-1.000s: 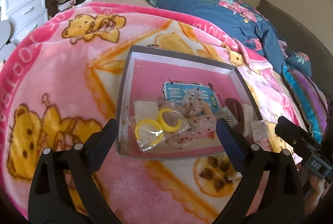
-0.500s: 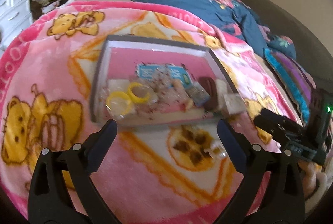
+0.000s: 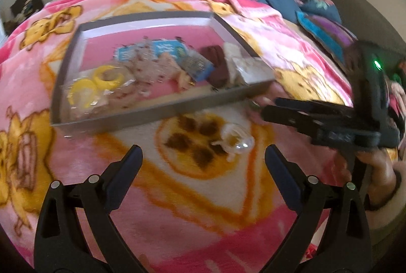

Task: Organize jewelry
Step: 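Grasp the pearl earrings with the left tool while the right tool grasps the pink round charm, then lower the pearl earrings into the box with the left tool while the right tool releases the pink charm there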

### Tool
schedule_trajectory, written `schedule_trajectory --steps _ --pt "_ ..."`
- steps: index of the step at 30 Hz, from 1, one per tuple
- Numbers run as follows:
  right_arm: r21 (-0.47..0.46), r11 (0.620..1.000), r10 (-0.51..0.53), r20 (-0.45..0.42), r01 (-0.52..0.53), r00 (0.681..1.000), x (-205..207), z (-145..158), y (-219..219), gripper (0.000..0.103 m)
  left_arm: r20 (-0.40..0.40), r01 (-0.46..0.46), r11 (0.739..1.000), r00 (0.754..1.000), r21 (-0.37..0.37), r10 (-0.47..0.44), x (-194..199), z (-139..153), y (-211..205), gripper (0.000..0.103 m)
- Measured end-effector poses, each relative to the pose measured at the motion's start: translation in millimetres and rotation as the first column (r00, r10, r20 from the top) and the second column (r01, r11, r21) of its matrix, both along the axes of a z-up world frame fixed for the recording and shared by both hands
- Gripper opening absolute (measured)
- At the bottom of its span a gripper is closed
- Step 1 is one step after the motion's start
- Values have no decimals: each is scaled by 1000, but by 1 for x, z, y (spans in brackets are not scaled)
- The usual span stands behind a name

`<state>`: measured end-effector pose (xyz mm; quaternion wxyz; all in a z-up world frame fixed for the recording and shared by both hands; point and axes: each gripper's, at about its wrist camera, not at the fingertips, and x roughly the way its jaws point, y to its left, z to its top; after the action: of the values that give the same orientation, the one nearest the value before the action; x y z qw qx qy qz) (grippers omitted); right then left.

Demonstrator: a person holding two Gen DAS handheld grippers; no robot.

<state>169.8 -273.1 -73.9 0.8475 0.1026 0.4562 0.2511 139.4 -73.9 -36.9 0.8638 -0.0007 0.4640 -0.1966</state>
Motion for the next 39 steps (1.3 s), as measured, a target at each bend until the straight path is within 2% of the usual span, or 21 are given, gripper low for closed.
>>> schedule_trajectory --steps 1,2,4,8,10,11,12,15,20,28,39 --pt "12 1000 5 -18 -5 1000 4 -5 1 39 -1 13 1000 1000 9 -13 0 -3 -4 90" --pt "23 1000 9 -26 -8 1000 5 -7 0 29 -3 23 1000 1000 16 -23 1 -7 -7 90" --pt "53 999 4 -33 -3 999 5 -7 -2 28 -11 31 999 999 25 -30 5 -14 -12 88" --pt "34 999 -3 7 3 1000 -3 2 -9 28 -37 54 999 998 8 -53 13 -27 -22 70" --pt "49 999 -12 12 11 1000 -6 7 -16 28 -48 66 998 997 6 -65 15 -31 -28 57" --pt "49 999 -19 20 18 1000 -8 10 -19 28 -46 71 997 996 8 -71 15 -32 -31 44" --pt "51 998 -29 29 27 999 -11 13 -23 28 -45 81 997 996 3 -81 14 -32 -33 38" --pt "63 997 -38 44 35 998 -16 21 -30 28 -22 95 995 995 25 -94 10 -28 -37 38" --pt "75 997 -33 79 27 996 -25 36 -31 28 8 76 997 997 7 -76 8 -10 -29 38" --pt "80 997 4 145 -16 989 -24 63 -8 28 90 -58 997 994 -52 63 15 29 15 38" --pt "68 995 65 197 -79 978 -6 80 34 28 102 -184 980 976 -76 191 30 39 61 38"
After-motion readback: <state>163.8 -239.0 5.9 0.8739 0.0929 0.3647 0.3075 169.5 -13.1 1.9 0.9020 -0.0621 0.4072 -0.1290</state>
